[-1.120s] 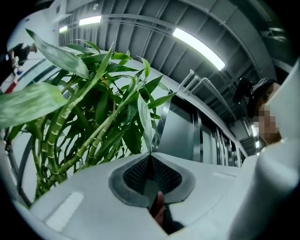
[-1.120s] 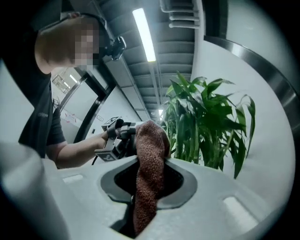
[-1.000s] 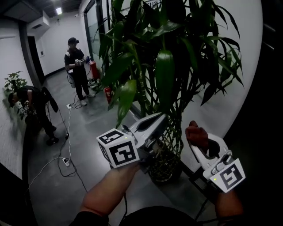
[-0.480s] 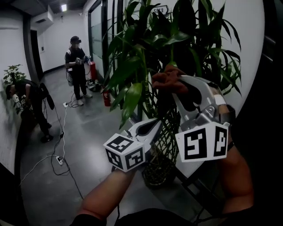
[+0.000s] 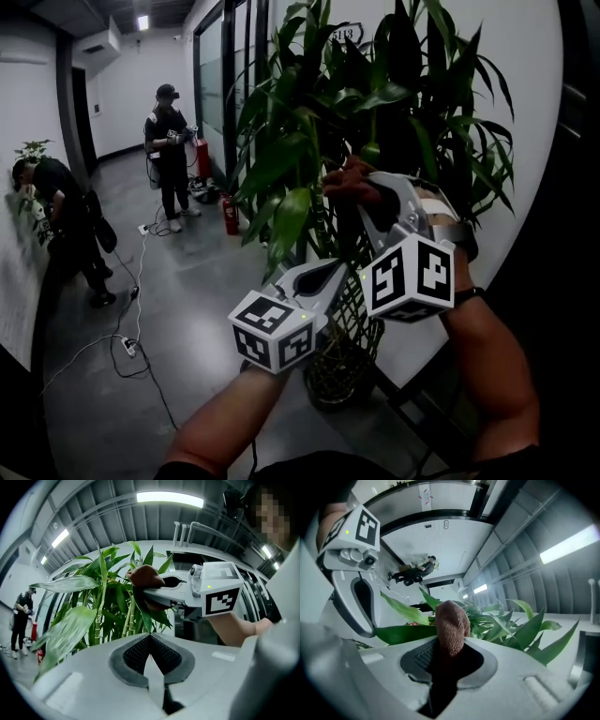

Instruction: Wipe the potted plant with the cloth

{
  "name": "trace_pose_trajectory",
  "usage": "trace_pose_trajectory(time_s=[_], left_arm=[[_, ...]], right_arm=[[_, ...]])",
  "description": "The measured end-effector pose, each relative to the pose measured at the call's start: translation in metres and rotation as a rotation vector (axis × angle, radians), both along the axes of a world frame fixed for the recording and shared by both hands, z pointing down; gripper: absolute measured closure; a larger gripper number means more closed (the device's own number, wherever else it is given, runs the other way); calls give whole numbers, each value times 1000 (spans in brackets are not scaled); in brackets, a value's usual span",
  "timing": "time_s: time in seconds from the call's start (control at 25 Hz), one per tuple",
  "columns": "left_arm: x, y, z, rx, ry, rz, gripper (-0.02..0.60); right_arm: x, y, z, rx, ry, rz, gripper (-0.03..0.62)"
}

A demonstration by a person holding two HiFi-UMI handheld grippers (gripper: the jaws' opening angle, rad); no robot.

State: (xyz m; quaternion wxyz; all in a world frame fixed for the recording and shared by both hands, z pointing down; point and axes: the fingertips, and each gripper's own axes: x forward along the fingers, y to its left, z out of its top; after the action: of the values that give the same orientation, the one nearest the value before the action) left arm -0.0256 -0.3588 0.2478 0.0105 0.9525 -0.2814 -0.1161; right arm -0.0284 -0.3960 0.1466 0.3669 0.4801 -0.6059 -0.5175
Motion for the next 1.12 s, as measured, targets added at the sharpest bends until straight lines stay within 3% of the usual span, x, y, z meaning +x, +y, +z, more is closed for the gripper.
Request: trace_pose_trajectory(time_s=[0.24, 0.52, 0.84, 1.12], left_arm=[[3, 1, 6, 6, -24, -9, 561], [1, 3, -1, 80, -84, -79, 561], [-1, -3, 9, 107, -126, -116, 561], [-2, -2, 6, 107, -124, -112, 561]], right_arm=[[-3, 5, 40, -110, 31, -27, 528], [-2, 15, 61, -173, 74, -47, 528], [1, 39, 83, -269, 119, -110, 528], [-3, 60, 102, -340, 143, -124, 528]])
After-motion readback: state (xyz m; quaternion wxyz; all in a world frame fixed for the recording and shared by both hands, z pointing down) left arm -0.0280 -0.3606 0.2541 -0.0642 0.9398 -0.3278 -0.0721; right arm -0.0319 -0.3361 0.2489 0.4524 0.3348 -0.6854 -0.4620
